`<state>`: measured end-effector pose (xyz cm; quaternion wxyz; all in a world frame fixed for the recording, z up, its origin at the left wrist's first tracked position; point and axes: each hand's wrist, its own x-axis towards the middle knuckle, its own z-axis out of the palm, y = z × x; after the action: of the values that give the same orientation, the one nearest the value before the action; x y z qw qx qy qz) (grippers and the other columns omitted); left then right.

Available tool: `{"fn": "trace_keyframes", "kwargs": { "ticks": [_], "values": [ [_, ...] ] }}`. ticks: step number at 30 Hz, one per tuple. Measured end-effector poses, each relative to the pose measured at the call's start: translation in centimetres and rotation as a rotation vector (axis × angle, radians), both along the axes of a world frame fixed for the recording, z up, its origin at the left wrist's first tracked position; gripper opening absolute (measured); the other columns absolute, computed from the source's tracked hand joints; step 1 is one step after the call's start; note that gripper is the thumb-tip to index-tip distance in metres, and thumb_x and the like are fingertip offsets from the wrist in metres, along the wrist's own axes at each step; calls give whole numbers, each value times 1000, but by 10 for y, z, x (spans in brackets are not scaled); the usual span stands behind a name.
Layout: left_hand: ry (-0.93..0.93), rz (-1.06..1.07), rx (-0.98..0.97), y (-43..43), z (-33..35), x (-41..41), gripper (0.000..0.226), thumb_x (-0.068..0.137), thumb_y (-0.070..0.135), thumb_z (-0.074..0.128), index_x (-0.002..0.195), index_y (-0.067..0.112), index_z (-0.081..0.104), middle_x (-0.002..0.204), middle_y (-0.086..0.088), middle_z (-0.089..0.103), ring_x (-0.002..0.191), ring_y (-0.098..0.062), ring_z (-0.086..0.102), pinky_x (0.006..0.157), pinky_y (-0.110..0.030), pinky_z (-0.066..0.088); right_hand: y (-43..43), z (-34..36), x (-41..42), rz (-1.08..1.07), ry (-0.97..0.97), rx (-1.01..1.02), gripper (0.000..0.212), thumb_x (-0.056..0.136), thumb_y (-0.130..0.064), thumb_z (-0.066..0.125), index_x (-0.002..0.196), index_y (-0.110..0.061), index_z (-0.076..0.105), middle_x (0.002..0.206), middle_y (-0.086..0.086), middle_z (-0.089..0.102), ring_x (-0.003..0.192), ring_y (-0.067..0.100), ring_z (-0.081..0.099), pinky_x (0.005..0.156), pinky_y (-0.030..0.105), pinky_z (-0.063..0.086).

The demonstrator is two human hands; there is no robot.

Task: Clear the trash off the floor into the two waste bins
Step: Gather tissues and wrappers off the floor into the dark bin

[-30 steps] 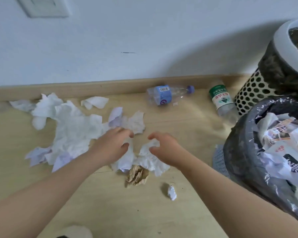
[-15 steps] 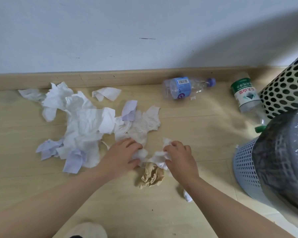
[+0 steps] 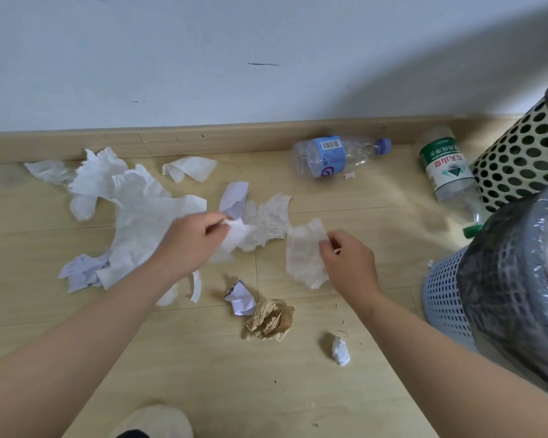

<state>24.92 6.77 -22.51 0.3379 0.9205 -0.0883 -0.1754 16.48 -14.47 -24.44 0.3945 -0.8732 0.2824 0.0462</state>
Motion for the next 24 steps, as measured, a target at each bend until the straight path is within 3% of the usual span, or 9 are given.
{"fn": "trace_keyframes", "kwargs": {
  "ticks": [3,5,7,11,14,17,19,21,24],
  "values": [
    [-164,1,79,0,4,8,31,95,14,46,123,15,59,101,-4,64,96,-22,56,79,-30,41,-5,5,5,-63,-37,13,34,93,-17,48,126,-14,52,123,6,56,109,24,54,90,34,42],
    [-378,-137,281,0,-6,5,43,88,9,55,131,13,50,137,-13,46,126,-36,42,94,-44,39,-9,4,0,1,3,-51,49,92,-19,50,140,-20,38,139,4,42,124,24,42,98,33,36],
    [-522,-341,442,-1,-20,-5,64,73,11,72,131,15,46,143,-16,36,128,-46,36,94,-58,39,-10,2,-10,88,50,-135,50,93,-23,49,141,-24,34,142,2,35,125,22,40,94,32,37],
    [-491,-661,483,-1,-35,-32,71,44,43,81,107,28,53,124,-3,43,115,-30,39,75,-49,52,-8,-2,-41,377,225,-266,42,91,-37,50,130,-26,39,128,-3,38,93,17,53,72,28,40],
    [-320,-792,478,-2,-31,-50,65,42,61,62,102,37,54,115,5,47,107,-21,45,71,-37,52,-7,-3,-65,629,403,-266,57,83,-48,57,132,-28,33,127,-5,36,99,15,52,74,28,42],
    [-189,-831,559,1,-36,-56,74,56,50,71,123,32,47,129,4,38,122,-22,40,89,-34,41,-9,-6,-80,780,503,-285,63,80,-43,61,134,-30,31,128,-4,34,105,17,51,79,29,45],
    [-154,-867,531,4,-36,-58,74,33,41,82,101,27,57,106,2,56,92,-21,60,61,-28,50,-10,-8,-83,825,492,-280,55,83,-30,60,131,-28,34,126,-3,35,90,17,47,71,26,43],
    [-159,-814,533,11,-50,-58,61,21,29,86,77,24,61,78,2,60,60,-17,61,37,-20,44,-9,-10,-82,859,458,-275,48,88,-18,54,132,-25,37,125,-1,36,80,17,41,66,25,36],
    [-239,-772,478,16,-54,-53,19,48,20,74,57,19,57,64,1,56,49,-16,58,32,-19,37,-9,-12,-79,859,408,-240,37,91,-14,50,127,-22,46,119,-2,40,80,15,39,66,23,33]
  ]
}}
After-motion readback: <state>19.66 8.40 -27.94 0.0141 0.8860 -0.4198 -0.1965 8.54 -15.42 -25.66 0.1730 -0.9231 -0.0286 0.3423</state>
